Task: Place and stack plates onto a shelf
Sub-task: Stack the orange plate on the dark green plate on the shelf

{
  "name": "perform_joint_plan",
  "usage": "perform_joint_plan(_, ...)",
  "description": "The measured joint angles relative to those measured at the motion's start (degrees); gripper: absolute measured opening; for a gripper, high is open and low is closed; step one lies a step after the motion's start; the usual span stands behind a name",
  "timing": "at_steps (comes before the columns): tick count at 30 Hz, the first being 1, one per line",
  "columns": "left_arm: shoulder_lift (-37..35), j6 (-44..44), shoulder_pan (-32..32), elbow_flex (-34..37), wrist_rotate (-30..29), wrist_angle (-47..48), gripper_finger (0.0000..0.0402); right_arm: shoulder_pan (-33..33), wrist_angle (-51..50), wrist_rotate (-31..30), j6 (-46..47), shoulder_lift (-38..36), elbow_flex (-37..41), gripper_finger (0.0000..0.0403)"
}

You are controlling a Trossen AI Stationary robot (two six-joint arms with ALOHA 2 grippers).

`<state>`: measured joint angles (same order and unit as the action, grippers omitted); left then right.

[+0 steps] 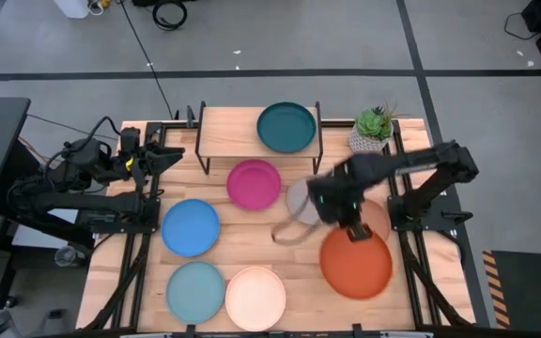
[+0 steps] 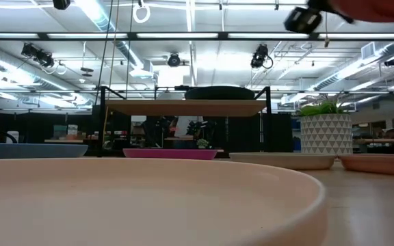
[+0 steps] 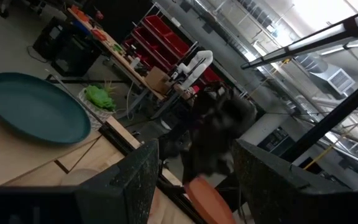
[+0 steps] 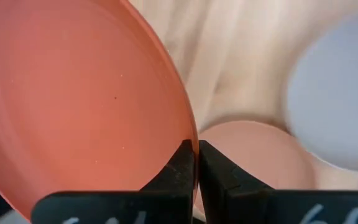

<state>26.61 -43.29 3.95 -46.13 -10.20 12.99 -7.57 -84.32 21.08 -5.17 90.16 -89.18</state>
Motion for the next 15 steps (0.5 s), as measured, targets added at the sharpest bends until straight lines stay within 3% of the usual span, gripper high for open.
perform_joint_plan(6, 0.00, -0.02, 0.00, 0.00, 0.00, -0.36, 0.0215, 11.89, -5.70, -0.26, 0.51, 3.34, -13.13, 0.0013)
perform_joint_plan(15, 0.00, -0.04, 0.00, 0.00, 0.00, -0.26, 0.0215, 32.07, -3.37, -4.68, 15.00, 8.48, -21.59, 0.0013)
